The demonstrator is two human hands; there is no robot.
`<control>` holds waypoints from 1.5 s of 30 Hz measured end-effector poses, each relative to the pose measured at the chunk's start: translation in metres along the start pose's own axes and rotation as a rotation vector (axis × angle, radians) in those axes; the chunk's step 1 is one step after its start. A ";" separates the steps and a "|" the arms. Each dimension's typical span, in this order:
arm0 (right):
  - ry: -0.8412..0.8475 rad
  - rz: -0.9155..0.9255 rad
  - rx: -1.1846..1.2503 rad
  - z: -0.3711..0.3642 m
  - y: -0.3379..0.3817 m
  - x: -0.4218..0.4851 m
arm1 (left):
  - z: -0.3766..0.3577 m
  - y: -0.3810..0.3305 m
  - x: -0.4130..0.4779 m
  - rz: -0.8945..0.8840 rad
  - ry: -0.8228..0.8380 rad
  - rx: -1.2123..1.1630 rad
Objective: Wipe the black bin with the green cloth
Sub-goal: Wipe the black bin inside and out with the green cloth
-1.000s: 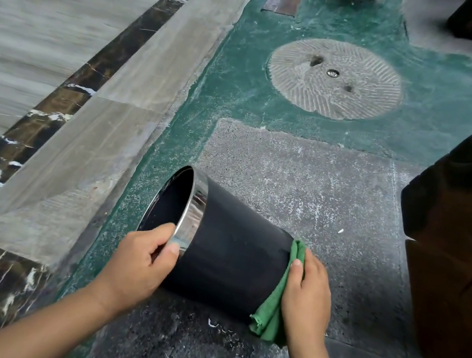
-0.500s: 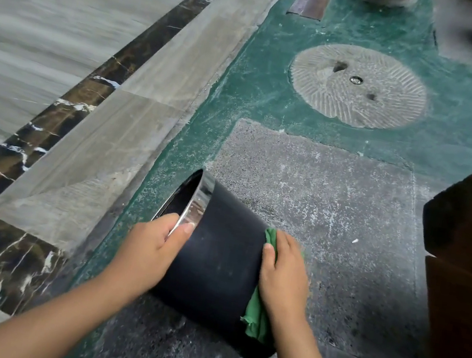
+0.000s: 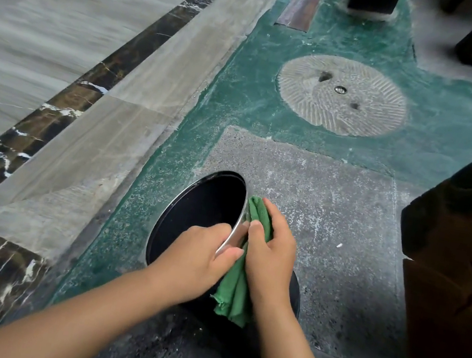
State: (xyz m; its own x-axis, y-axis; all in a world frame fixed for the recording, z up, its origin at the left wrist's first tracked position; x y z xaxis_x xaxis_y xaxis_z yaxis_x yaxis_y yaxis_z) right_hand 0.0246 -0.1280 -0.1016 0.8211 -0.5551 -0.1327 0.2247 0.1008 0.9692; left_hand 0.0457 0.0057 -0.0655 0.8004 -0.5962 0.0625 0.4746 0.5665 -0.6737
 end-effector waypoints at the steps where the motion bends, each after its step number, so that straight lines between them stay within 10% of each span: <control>1: -0.032 -0.028 0.048 0.006 -0.006 0.002 | -0.007 -0.006 0.004 -0.048 0.043 0.026; 9: -0.151 -0.368 0.424 0.014 -0.070 0.017 | -0.062 -0.009 0.027 -0.323 0.348 0.430; 22: -0.030 -0.543 0.644 -0.003 -0.082 -0.011 | -0.056 0.011 0.014 -0.446 0.312 0.511; 34: 0.241 -0.654 0.797 0.046 -0.045 -0.021 | -0.031 -0.041 0.045 0.010 0.072 -0.251; 45: 0.512 -0.486 0.343 0.094 -0.008 -0.032 | -0.026 -0.107 0.084 -0.029 0.192 0.126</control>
State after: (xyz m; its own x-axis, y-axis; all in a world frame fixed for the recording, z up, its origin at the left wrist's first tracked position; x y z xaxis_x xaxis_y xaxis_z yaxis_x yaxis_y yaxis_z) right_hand -0.0524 -0.1887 -0.0856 0.8308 -0.0133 -0.5564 0.5145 -0.3631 0.7768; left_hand 0.0525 -0.1195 -0.0073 0.7074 -0.7034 -0.0687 0.5480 0.6073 -0.5753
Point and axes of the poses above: each hand's wrist, its own x-axis towards the middle knuckle, its own z-axis out of the back of the hand, y = z × x, the point moved 8 cm from there along x, towards the middle knuckle, and after that the axes turned 5 degrees about -z, right-handed, at the moved point
